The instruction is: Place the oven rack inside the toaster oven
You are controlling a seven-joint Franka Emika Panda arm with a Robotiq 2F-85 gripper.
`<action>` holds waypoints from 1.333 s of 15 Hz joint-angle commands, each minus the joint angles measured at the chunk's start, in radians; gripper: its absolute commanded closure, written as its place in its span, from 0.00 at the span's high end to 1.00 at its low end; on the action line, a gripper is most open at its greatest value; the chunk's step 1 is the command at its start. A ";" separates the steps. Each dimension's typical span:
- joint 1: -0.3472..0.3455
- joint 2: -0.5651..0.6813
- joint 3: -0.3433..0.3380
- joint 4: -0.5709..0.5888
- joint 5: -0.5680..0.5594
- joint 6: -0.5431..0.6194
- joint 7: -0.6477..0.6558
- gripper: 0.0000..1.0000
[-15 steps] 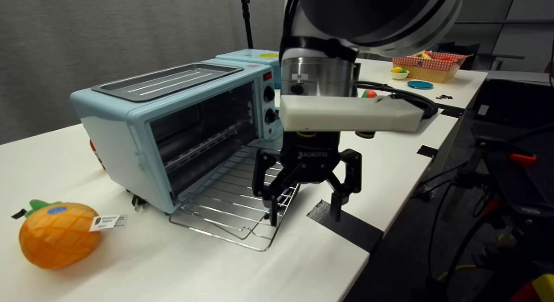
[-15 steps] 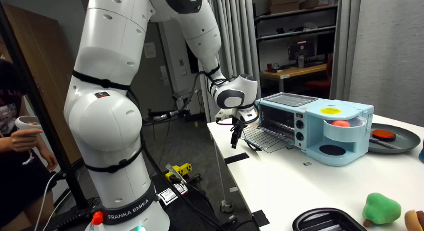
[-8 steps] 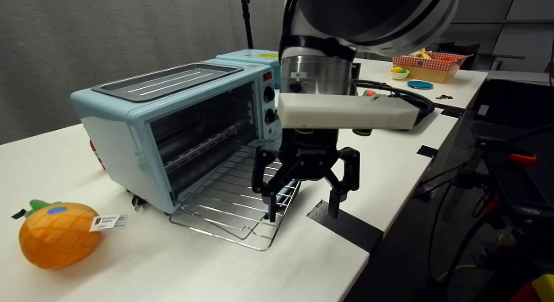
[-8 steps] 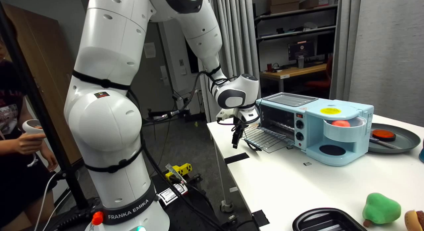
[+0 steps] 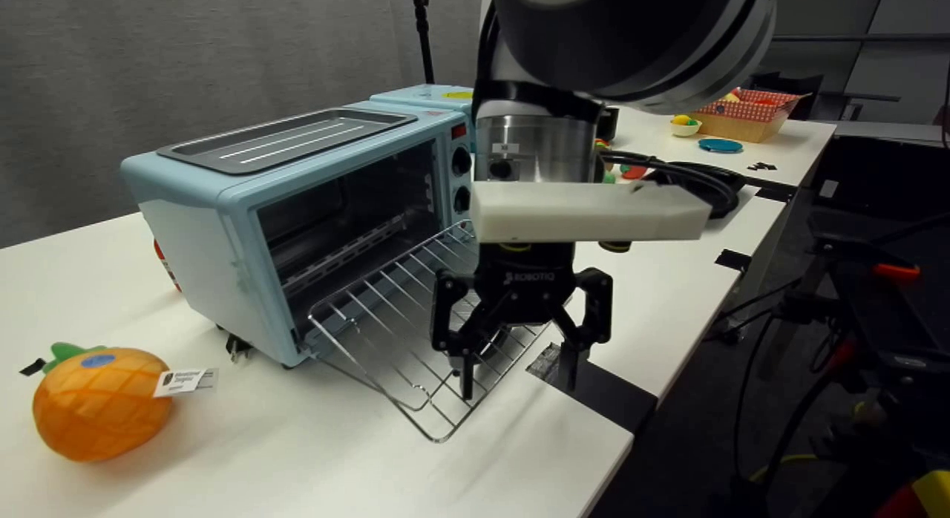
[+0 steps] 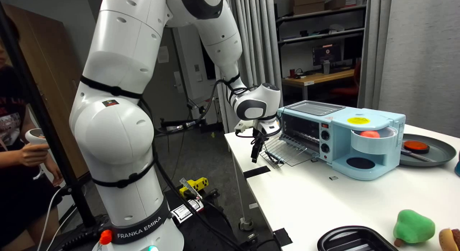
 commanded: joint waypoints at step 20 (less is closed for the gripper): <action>0.023 -0.076 -0.019 -0.017 -0.064 0.024 0.052 0.02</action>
